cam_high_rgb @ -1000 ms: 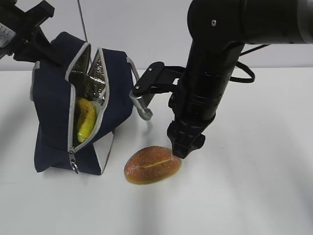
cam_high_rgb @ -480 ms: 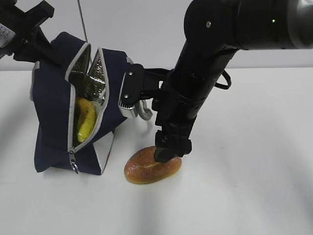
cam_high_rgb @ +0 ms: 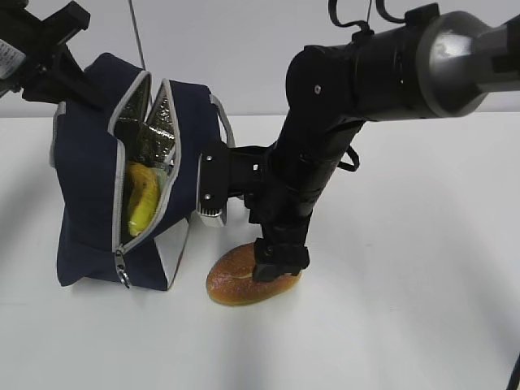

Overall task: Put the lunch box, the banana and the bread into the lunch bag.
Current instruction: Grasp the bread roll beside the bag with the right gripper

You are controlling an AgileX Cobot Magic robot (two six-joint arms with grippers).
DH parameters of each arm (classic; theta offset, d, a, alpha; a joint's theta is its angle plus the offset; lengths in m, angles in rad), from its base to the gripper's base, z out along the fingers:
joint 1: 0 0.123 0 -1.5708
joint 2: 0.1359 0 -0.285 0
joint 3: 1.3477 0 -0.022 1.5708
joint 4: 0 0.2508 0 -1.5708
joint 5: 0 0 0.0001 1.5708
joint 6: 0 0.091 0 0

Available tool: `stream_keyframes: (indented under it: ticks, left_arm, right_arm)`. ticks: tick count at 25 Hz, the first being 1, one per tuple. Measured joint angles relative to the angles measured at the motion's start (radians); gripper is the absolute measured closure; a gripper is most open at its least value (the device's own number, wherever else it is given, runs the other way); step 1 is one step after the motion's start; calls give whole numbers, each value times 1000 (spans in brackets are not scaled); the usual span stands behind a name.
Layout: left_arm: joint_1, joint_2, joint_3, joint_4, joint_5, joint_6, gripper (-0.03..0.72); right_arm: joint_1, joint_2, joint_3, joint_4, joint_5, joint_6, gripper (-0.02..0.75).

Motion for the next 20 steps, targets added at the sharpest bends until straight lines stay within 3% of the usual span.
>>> stream_keyframes:
  ticks: [14,20]
  left_arm:
    - [0,0,0,1,0,1,691]
    - [0,0,0,2,0,1,691]
  right_arm:
    - [0,102,0,0,-38,-87,96]
    - [0,104,0,-2,-38,-87,249]
